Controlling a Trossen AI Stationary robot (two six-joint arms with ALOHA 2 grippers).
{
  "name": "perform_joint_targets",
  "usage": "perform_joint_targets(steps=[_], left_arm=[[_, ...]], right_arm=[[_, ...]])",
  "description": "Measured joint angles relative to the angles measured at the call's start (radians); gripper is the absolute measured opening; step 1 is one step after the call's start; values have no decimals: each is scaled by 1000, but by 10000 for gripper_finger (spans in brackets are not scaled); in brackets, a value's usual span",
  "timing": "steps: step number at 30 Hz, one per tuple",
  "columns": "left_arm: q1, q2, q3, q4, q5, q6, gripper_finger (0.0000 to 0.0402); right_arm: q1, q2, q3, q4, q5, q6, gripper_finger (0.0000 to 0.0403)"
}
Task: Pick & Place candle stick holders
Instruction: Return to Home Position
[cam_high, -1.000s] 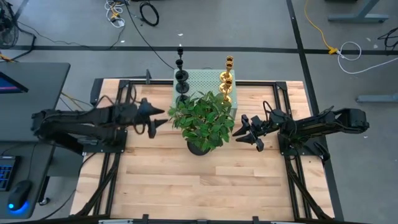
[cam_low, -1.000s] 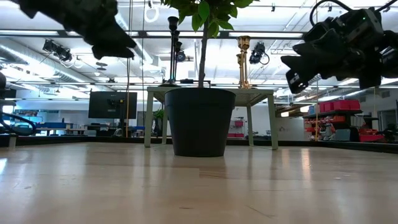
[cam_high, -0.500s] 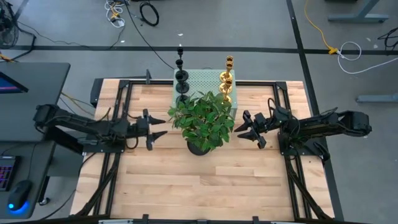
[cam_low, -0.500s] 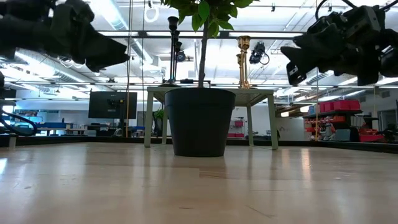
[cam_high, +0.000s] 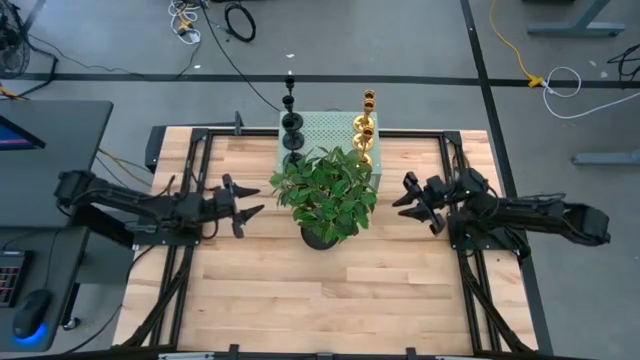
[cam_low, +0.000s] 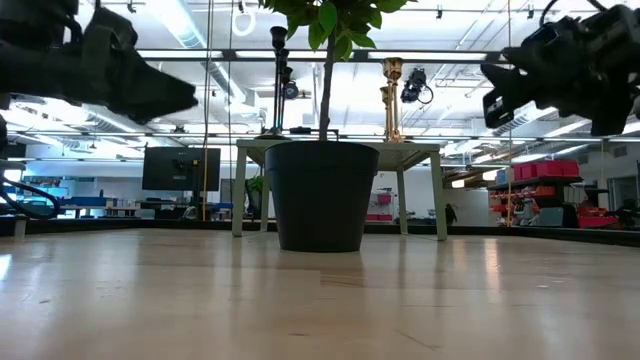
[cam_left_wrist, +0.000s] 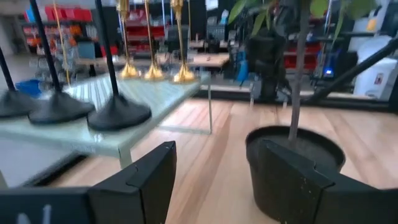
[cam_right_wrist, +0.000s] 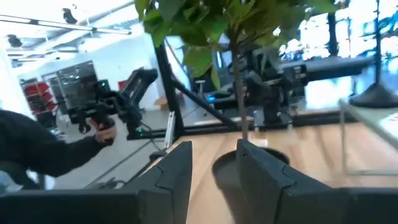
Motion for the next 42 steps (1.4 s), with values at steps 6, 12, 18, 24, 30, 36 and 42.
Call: perform_joint_targets(steps=[6,12,18,24,30,36,42], left_arm=[[0,-139,0,-137,42,1,227],[0,-282,0,-288,63,-41,226],[0,-388,0,-362,61,-40,226],[0,-460,0,-455,50,-40,226],[0,-532,0,-489,48,-15,226],[-1,-591,1,-539,59,-14,226],[-1,-588,5,-525,42,13,226]], right_arm=[[-91,-127,0,-110,-82,15,125],[-50,-230,-1,-169,-62,62,125],[144,-276,-1,-180,114,-4,125],[377,-278,-1,-225,378,-133,125],[459,-374,0,-343,479,-178,125],[473,-590,144,-806,486,-193,125],[553,-780,177,-869,518,-316,125]])
